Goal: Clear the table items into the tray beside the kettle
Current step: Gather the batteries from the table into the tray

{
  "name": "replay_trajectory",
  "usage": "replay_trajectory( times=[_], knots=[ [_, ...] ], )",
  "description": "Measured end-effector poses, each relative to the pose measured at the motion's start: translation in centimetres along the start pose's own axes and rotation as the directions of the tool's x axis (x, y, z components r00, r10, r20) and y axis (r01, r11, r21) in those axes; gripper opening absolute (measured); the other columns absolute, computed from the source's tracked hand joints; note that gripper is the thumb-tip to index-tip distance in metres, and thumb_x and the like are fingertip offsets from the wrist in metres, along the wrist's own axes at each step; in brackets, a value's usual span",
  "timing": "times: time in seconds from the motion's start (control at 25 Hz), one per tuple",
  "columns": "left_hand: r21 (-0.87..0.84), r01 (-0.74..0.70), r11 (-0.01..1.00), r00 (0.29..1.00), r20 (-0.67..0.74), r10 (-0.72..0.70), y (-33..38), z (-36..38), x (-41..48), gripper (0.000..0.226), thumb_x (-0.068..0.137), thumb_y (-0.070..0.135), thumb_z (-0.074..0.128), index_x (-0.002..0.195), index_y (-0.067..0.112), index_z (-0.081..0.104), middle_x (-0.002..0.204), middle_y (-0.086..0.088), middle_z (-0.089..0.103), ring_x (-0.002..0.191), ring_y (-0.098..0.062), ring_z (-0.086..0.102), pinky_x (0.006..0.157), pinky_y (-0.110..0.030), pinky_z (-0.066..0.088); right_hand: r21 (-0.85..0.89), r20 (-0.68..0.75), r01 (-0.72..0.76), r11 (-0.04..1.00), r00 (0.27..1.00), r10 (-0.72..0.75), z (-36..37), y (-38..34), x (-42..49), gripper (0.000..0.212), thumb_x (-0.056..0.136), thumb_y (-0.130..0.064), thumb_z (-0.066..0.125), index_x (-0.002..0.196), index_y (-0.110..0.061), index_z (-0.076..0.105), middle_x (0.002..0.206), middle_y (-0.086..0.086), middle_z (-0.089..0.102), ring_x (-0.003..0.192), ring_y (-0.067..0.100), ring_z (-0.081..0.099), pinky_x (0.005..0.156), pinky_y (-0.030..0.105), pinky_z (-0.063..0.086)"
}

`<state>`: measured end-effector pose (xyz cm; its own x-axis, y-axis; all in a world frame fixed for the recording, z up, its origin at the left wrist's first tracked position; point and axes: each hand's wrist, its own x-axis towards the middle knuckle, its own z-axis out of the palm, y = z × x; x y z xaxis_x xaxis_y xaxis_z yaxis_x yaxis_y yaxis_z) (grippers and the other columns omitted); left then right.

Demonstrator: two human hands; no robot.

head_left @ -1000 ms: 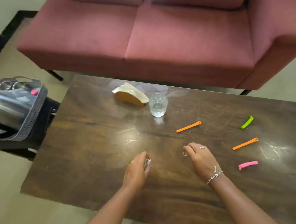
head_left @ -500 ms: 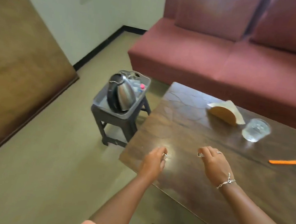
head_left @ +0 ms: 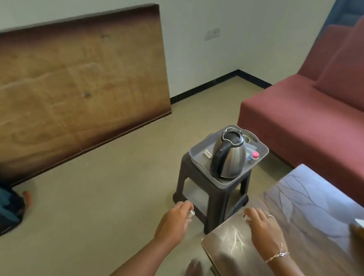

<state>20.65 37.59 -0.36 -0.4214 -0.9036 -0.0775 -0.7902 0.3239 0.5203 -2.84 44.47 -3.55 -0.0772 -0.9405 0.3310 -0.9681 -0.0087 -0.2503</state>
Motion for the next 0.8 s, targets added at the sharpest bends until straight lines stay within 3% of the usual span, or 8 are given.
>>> replay_trajectory(
  times=[0.16, 0.36, 0.48, 0.68, 0.8],
  knots=[
    [0.032, -0.039, 0.999, 0.999, 0.023, 0.038, -2.2, -1.3, 5.8, 0.019, 0.09, 0.007, 0.048, 0.107, 0.014, 0.052, 0.106, -0.006, 0.056, 0.094, -0.025, 0.057, 0.08, -0.032, 0.047, 0.025, 0.064, -0.009, 1.0, 0.998, 0.008, 2.3, -0.9, 4.7, 0.047, 0.041, 0.007, 0.087, 0.079, -0.011, 0.066, 0.069, 0.002, 0.066, 0.056, 0.023, 0.062, 0.053, 0.024, 0.05],
    [0.144, -0.18, 0.973, 0.974, 0.168, 0.155, -3.3, -1.6, 14.8, 0.036, 0.083, -0.005, 0.048, 0.111, 0.017, 0.049, 0.11, -0.005, 0.05, 0.101, -0.023, 0.048, 0.079, -0.034, 0.046, 0.051, 0.092, -0.063, 0.997, 0.994, 0.058, 3.3, -0.6, 11.2, 0.045, 0.046, 0.003, 0.087, 0.081, -0.012, 0.064, 0.07, 0.001, 0.064, 0.056, 0.02, 0.06, 0.046, 0.018, 0.045],
    [0.194, -0.272, 0.943, 0.94, 0.263, 0.217, -3.9, -2.2, 19.6, 0.043, 0.079, -0.008, 0.049, 0.113, 0.017, 0.047, 0.113, -0.006, 0.047, 0.105, -0.024, 0.046, 0.079, -0.036, 0.046, 0.054, 0.074, -0.092, 0.994, 0.993, 0.088, 3.2, -0.7, 15.2, 0.039, 0.053, 0.001, 0.086, 0.084, -0.01, 0.066, 0.075, 0.004, 0.067, 0.061, 0.021, 0.064, 0.047, 0.02, 0.05],
    [0.26, -0.383, 0.886, 0.897, 0.335, 0.29, -4.9, -2.7, 25.5, 0.036, 0.08, -0.01, 0.04, 0.109, 0.01, 0.048, 0.111, -0.012, 0.049, 0.104, -0.027, 0.045, 0.074, -0.036, 0.044, 0.135, 0.069, -0.168, 0.977, 0.985, 0.16, 2.5, -1.4, 22.3, 0.025, 0.067, 0.001, 0.078, 0.089, -0.003, 0.068, 0.081, 0.01, 0.071, 0.068, 0.028, 0.068, 0.057, 0.028, 0.053],
    [0.297, -0.436, 0.849, 0.862, 0.41, 0.299, -5.5, -2.3, 28.1, 0.029, 0.083, -0.009, 0.041, 0.106, 0.006, 0.051, 0.112, -0.013, 0.052, 0.106, -0.028, 0.047, 0.078, -0.035, 0.044, 0.159, 0.081, -0.21, 0.965, 0.977, 0.199, 2.6, -1.2, 26.5, 0.017, 0.077, -0.003, 0.07, 0.094, -0.003, 0.068, 0.09, 0.012, 0.07, 0.078, 0.029, 0.066, 0.067, 0.024, 0.045]
  ],
)
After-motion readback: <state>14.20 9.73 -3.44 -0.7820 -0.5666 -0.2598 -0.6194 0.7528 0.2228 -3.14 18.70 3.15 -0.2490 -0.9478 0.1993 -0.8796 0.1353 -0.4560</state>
